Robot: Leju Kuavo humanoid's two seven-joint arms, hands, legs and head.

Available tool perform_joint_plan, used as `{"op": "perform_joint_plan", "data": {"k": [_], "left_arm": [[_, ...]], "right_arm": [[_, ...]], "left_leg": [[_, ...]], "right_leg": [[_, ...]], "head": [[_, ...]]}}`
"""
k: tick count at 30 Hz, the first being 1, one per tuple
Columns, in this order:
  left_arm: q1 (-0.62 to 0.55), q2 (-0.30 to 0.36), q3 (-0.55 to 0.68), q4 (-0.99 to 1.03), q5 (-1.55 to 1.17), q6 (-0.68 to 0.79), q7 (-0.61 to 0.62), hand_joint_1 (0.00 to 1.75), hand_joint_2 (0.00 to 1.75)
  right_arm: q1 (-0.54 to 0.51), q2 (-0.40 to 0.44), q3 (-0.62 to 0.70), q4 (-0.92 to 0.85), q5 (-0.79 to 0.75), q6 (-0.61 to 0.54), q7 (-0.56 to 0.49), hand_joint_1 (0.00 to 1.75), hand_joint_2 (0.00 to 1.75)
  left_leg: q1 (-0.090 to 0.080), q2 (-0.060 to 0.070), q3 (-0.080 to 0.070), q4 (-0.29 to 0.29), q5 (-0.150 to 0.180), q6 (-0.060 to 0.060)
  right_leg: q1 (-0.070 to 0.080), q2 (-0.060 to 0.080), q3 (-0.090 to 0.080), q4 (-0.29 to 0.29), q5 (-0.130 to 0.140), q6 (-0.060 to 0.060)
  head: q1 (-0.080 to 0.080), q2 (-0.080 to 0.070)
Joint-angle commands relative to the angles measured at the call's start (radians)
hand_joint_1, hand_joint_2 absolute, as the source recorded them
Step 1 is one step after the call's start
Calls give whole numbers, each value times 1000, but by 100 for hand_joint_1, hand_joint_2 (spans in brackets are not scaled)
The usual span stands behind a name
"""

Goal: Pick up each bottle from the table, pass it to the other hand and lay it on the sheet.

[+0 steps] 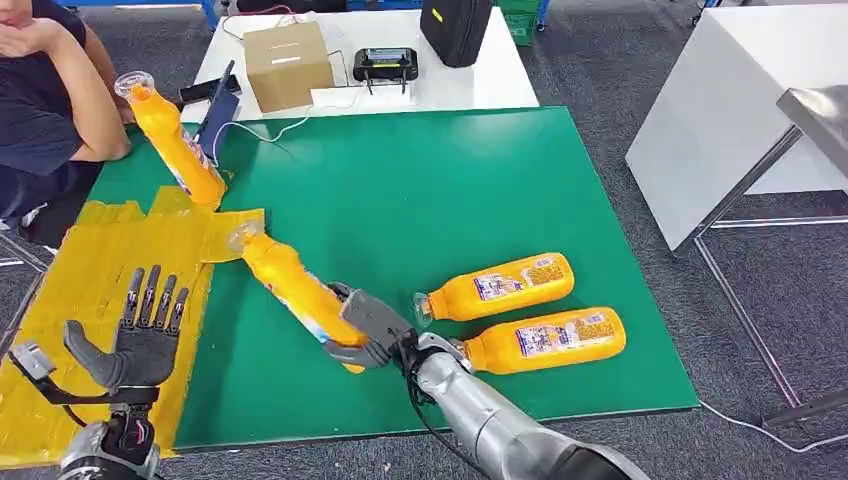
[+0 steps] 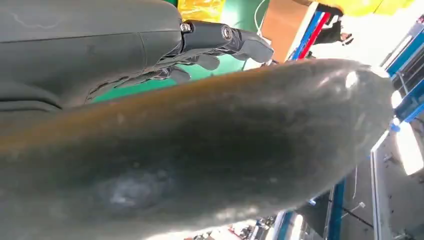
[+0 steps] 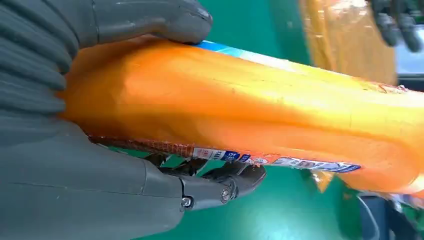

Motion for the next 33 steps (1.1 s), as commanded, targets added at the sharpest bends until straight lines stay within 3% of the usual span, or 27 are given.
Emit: {"op": "perform_joint_plan", "data": {"k": [1, 7, 8, 16, 23, 33], "left_arm": [[-2, -20, 27, 12, 16, 37, -3, 0, 0], [39, -38, 16, -36, 49, 46, 53, 0, 0], [50, -44, 5, -55, 41, 60, 58, 0, 175], [176, -95, -167, -273, -18, 68, 76, 0, 175], [224, -72, -286, -368, -114, 115, 23, 0, 175], [224, -67, -295, -373, -134, 116, 9, 0, 175]], "right_arm": [[45, -7, 29, -121, -118, 1, -14, 175, 175], [81, -10, 36, -173, -130, -21, -46, 175, 175], [85, -9, 45, -183, -127, -23, -47, 175, 175], [110, -7, 283, -289, -104, -55, -29, 175, 175], [93, -7, 480, -277, -160, -45, 3, 175, 175], [88, -7, 507, -267, -169, -40, 6, 175, 175]], "left_leg": [[0, -2, 0, 0, 0, 0], [1, -5, 0, 0, -1, 0], [2, -6, 1, 1, -2, 0], [0, -4, -2, 1, -2, 0], [1, -4, -2, 0, -2, 0], [1, -4, -2, -1, -1, 0]], "right_leg": [[0, 3, 1, 0, 0, 0], [0, 5, 2, -1, -2, -1], [0, 6, 3, -1, -2, -1], [-1, 4, -1, 0, -2, -1], [0, 4, -1, 0, -2, -1], [0, 4, -1, -1, -1, -1]], "head": [[0, 0], [0, 0], [0, 0], [0, 0], [0, 0], [0, 0]]}}
